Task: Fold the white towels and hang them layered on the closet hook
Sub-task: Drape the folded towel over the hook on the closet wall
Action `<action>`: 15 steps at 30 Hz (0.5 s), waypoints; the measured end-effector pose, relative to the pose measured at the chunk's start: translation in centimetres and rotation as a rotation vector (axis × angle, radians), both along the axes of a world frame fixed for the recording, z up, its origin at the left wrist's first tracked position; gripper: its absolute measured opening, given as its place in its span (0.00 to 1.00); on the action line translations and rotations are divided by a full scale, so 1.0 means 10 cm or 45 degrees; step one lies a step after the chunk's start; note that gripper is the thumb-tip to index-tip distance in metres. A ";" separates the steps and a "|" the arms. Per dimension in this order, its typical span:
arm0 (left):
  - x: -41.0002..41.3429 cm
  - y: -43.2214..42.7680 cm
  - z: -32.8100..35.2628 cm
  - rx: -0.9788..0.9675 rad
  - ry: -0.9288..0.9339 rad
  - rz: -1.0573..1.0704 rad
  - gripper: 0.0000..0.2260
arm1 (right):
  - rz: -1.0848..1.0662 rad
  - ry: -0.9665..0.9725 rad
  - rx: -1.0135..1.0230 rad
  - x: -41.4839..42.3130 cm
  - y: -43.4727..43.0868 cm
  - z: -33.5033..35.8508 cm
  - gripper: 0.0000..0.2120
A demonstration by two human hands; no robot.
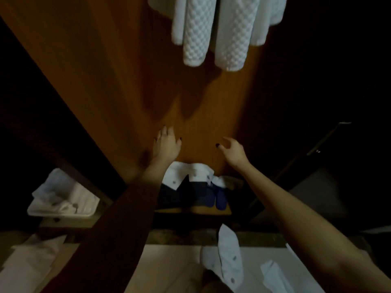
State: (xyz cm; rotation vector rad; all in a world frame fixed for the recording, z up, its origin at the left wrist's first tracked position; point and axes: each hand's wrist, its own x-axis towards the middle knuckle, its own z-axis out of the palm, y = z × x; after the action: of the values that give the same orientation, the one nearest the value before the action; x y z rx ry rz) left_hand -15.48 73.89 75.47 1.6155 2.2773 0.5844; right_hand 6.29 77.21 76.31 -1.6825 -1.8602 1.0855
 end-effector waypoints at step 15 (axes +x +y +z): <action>-0.11 0.46 -3.02 -0.320 -0.142 -0.251 0.21 | 0.328 -0.375 -0.322 -0.27 0.73 -2.92 0.19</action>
State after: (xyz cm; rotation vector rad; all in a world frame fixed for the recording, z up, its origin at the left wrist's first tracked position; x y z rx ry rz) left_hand -16.55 78.52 45.24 1.6141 1.9908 0.3172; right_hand 3.62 84.49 47.16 -1.8641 -2.2546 1.2768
